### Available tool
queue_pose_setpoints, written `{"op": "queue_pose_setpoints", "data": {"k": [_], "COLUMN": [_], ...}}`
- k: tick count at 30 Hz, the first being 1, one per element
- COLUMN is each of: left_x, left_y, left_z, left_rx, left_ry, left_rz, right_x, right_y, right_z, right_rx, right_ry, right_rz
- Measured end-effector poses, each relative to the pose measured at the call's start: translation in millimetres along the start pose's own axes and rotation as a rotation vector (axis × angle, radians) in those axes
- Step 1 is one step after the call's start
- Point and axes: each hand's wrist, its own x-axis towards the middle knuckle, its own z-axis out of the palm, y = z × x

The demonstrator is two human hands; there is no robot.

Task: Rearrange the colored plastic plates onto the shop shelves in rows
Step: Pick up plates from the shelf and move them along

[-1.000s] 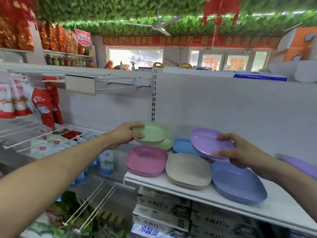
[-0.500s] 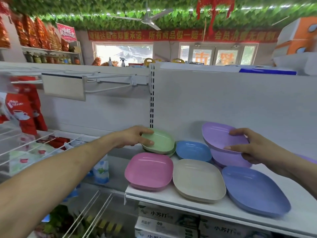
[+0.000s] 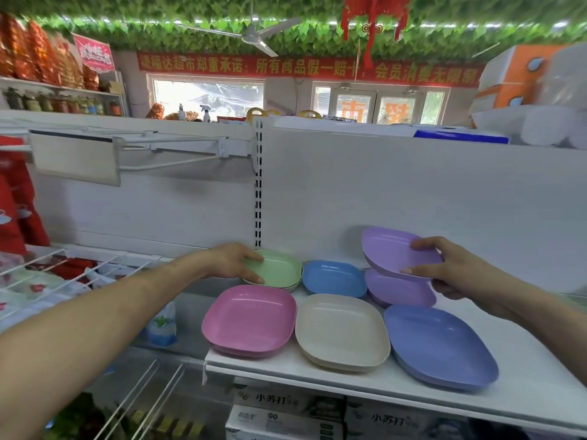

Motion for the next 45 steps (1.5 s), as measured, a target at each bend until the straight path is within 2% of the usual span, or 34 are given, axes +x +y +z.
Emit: {"op": "queue_pose_setpoints", "data": {"k": [8,15,25,38,45], "left_x": [-4,-13,-23,-21,-21], "left_y": [0,11,4,16,25], "left_z": [-4,-12,-22,-20,-16], "left_rx": [0.061,0.106,0.099,0.055,0.041], "left_ry": [0.014,0.203,0.294,0.323,0.317], "left_rz": [0.019,0.06,0.036,0.035,0.039], "right_x": [12,24,42,54,53], "right_y": [11,31,59,59,59], "right_z": [-8,-8,-9,-7,-2], "right_rx": [-0.021,-0.134,-0.277,-0.679,-0.725], "right_ry": [0.026,0.038,-0.028,-0.073,-0.108], "right_rz": [0.012,0.026,0.024,0.076,0.097]}}
